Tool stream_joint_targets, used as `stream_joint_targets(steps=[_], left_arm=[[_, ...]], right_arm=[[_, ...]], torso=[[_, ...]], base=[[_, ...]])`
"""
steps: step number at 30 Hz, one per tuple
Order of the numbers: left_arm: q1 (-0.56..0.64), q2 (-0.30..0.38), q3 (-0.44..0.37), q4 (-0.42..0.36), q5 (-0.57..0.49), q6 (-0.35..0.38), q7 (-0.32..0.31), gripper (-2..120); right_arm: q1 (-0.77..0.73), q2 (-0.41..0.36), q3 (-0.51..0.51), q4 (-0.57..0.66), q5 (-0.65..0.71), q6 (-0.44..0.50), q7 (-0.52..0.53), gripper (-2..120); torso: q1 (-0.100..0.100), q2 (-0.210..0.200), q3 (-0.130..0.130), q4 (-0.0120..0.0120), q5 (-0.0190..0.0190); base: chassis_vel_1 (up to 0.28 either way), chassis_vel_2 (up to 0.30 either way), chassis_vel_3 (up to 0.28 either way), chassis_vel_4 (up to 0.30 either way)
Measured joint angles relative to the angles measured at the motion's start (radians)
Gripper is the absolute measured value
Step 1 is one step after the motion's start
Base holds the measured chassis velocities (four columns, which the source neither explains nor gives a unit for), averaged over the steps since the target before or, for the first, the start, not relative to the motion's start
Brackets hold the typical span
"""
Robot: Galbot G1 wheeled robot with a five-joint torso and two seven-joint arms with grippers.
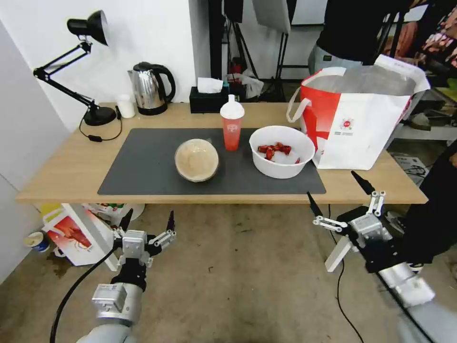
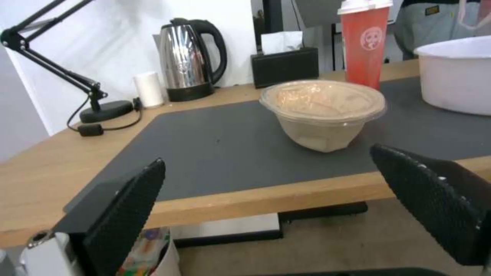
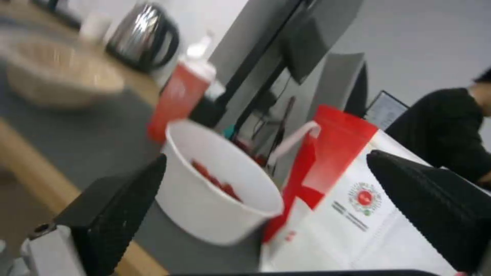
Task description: Pick up the trash from the table and place it into the takeout bag.
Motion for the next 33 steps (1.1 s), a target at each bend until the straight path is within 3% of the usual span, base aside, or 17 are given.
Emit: stream_joint_targets(steps=[7,16,19,28,33], left_arm=[[0.000,0.000,0.000,0.000,0.000,0.000,0.000,100],[0.000,0.000,0.000,0.000,0.000,0.000,0.000,100],[0.000,0.000,0.000,0.000,0.000,0.000,0.000,100],[0.000,0.000,0.000,0.000,0.000,0.000,0.000,100],[0.000,0.000,0.000,0.000,0.000,0.000,0.000,100]], right_arm=[[0.019,-0.144,0.062,-0.019,0.037,-0.006,-0.035,100],[0.065,-0.295,0.088,-0.034,0.216,-0.008,-0.125,100],[0.096,-0.404,0.108,-0.044,0.319,-0.024,-0.202,100],[0.153,-0.558,0.105,-0.068,0.425,-0.042,-0.290,100],[0.255,-0.659,0.064,-0.118,0.489,-0.053,-0.364,100]], torso=[[0.000,0.000,0.000,0.0001,-0.0003],[0.000,0.000,0.000,-0.0001,-0.0001],[0.000,0.000,0.000,0.0001,-0.0004],[0.000,0.000,0.000,-0.0001,-0.0003],[0.000,0.000,0.000,0.0001,-0.0003]], base=[[0.000,0.000,0.000,0.000],[0.000,0.000,0.000,0.000],[0.000,0.000,0.000,0.000],[0.000,0.000,0.000,0.000],[0.000,0.000,0.000,0.000]])
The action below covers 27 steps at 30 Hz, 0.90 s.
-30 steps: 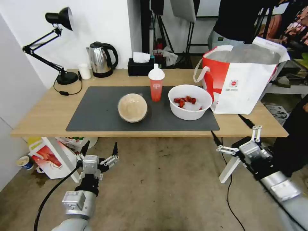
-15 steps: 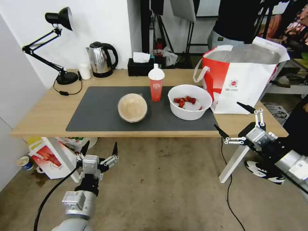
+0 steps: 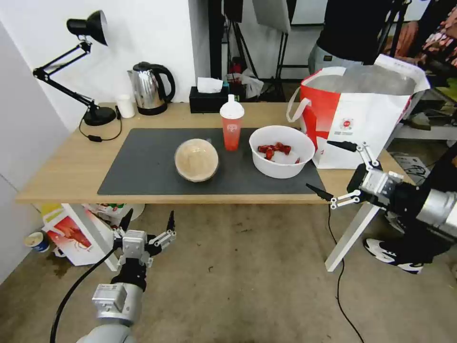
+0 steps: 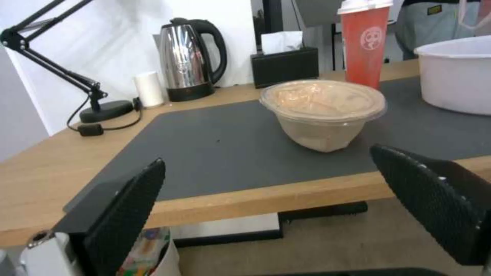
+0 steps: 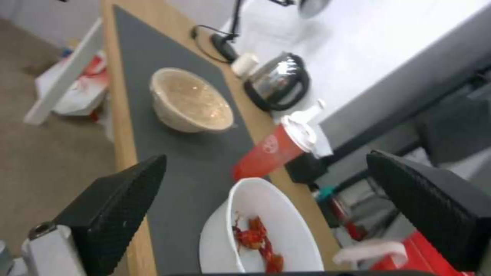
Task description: Pick up the trash from the table and place it into the takeout bag.
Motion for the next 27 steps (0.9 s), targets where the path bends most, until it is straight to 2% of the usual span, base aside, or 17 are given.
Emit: stream_joint_targets(steps=[2,4,6,9,10,12,14,19,27], left_arm=[[0.000,0.000,0.000,0.000,0.000,0.000,0.000,100],[0.000,0.000,0.000,0.000,0.000,0.000,0.000,100],[0.000,0.000,0.000,0.000,0.000,0.000,0.000,100],[0.000,0.000,0.000,0.000,0.000,0.000,0.000,100],[0.000,0.000,0.000,0.000,0.000,0.000,0.000,100],[0.000,0.000,0.000,0.000,0.000,0.000,0.000,100],[0.000,0.000,0.000,0.000,0.000,0.000,0.000,100],[0.000,0.000,0.000,0.000,0.000,0.000,0.000,100],[0.000,0.000,0.000,0.000,0.000,0.000,0.000,100]], right_arm=[[0.048,-0.039,-0.024,-0.024,0.027,-0.005,-0.031,100],[0.151,-0.105,-0.095,-0.067,0.072,-0.015,-0.081,100],[0.189,-0.123,-0.125,-0.081,0.087,-0.018,-0.097,100],[0.393,-0.182,-0.269,-0.145,0.134,-0.036,-0.166,100],[0.393,-0.182,-0.269,-0.145,0.134,-0.036,-0.166,100],[0.542,-0.216,-0.359,-0.190,0.165,-0.061,-0.213,100],[0.615,-0.234,-0.407,-0.221,0.190,-0.093,-0.262,100],[0.656,-0.236,-0.455,-0.253,0.214,-0.138,-0.308,100],[0.700,-0.190,-0.567,-0.315,0.272,-0.220,-0.347,100]], torso=[[0.000,0.000,0.000,0.0000,-0.0001],[0.000,0.000,0.000,-0.0002,-0.0001],[0.000,0.000,0.000,-0.0002,-0.0001],[0.000,0.000,0.000,0.0001,0.0002],[0.000,0.000,0.000,0.0001,0.0002],[0.000,0.000,0.000,0.0002,-0.0005],[0.000,0.000,0.000,-0.0003,-0.0005],[0.000,0.000,0.000,-0.0003,0.0000],[0.000,0.000,0.000,-0.0002,-0.0002]], base=[[0.000,0.000,0.000,0.000],[0.000,0.000,0.000,0.000],[0.000,0.000,0.000,0.000],[0.000,0.000,0.000,0.000],[0.000,0.000,0.000,0.000],[0.000,0.000,0.000,0.000],[0.000,0.000,0.000,0.000],[0.000,0.000,0.000,0.000],[0.000,0.000,0.000,0.000]])
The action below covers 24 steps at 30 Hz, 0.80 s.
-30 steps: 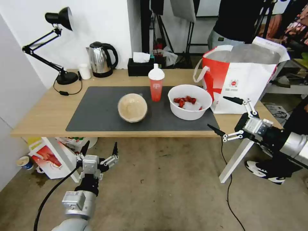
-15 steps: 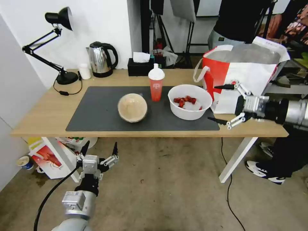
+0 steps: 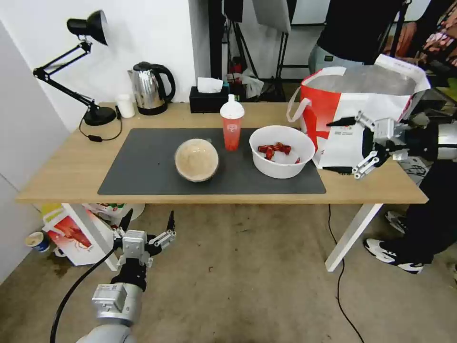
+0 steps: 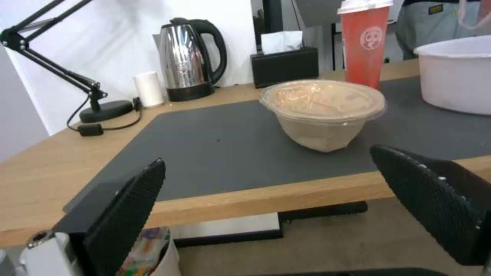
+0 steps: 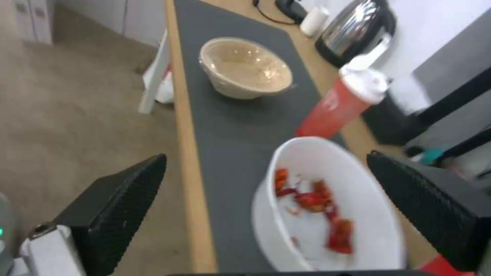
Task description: Pick up the trash from the table and place it into the takeout bag.
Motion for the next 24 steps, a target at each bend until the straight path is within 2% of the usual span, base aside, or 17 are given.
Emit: stream_joint_targets(steps=[3,9,12,24], left_arm=[[0.000,0.000,0.000,0.000,0.000,0.000,0.000,100],[0.000,0.000,0.000,0.000,0.000,0.000,0.000,100],[0.000,0.000,0.000,0.000,0.000,0.000,0.000,100],[0.000,0.000,0.000,0.000,0.000,0.000,0.000,100]], right_arm=[[0.058,0.032,-0.077,-0.033,0.023,-0.027,-0.004,100],[0.124,0.062,-0.142,-0.075,0.024,-0.039,-0.007,100],[0.214,0.108,-0.210,-0.145,0.019,-0.052,-0.013,100],[0.360,0.178,-0.338,-0.298,-0.021,-0.058,-0.063,100]], torso=[[0.000,0.000,0.000,0.0000,0.0003],[0.000,0.000,0.000,0.0002,0.0002],[0.000,0.000,0.000,0.0002,0.0001],[0.000,0.000,0.000,0.0001,0.0000]], base=[[0.000,0.000,0.000,0.000],[0.000,0.000,0.000,0.000],[0.000,0.000,0.000,0.000],[0.000,0.000,0.000,0.000]])
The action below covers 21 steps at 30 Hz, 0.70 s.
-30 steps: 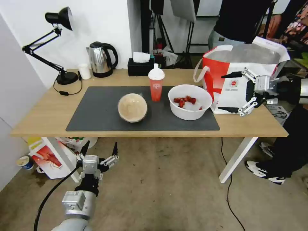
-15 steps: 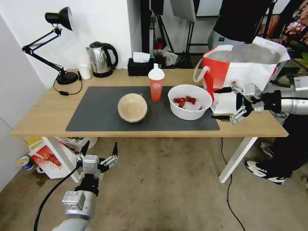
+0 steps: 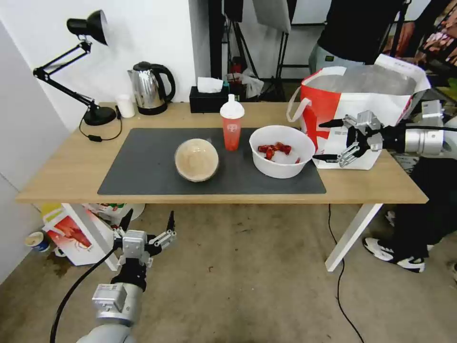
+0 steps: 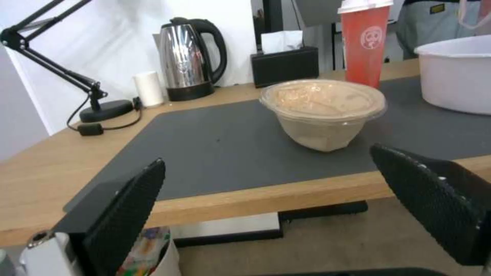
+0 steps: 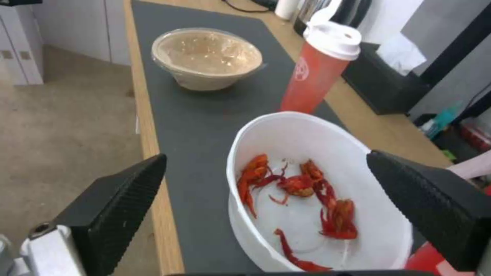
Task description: Pick up the trash from the table and place it into the takeout bag.
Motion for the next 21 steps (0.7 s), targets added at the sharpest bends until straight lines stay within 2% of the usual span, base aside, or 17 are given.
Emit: stream_joint_targets(steps=[13,21], left_arm=[[0.000,0.000,0.000,0.000,0.000,0.000,0.000,100],[0.000,0.000,0.000,0.000,0.000,0.000,0.000,100]], right_arm=[[0.104,0.087,-0.112,-0.086,-0.038,-0.037,-0.030,100],[0.181,0.114,-0.188,-0.130,-0.046,-0.055,-0.028,100]], torso=[[0.000,0.000,0.000,0.0000,0.0000],[0.000,0.000,0.000,0.0001,-0.0001]], base=[[0.000,0.000,0.000,0.000],[0.000,0.000,0.000,0.000]])
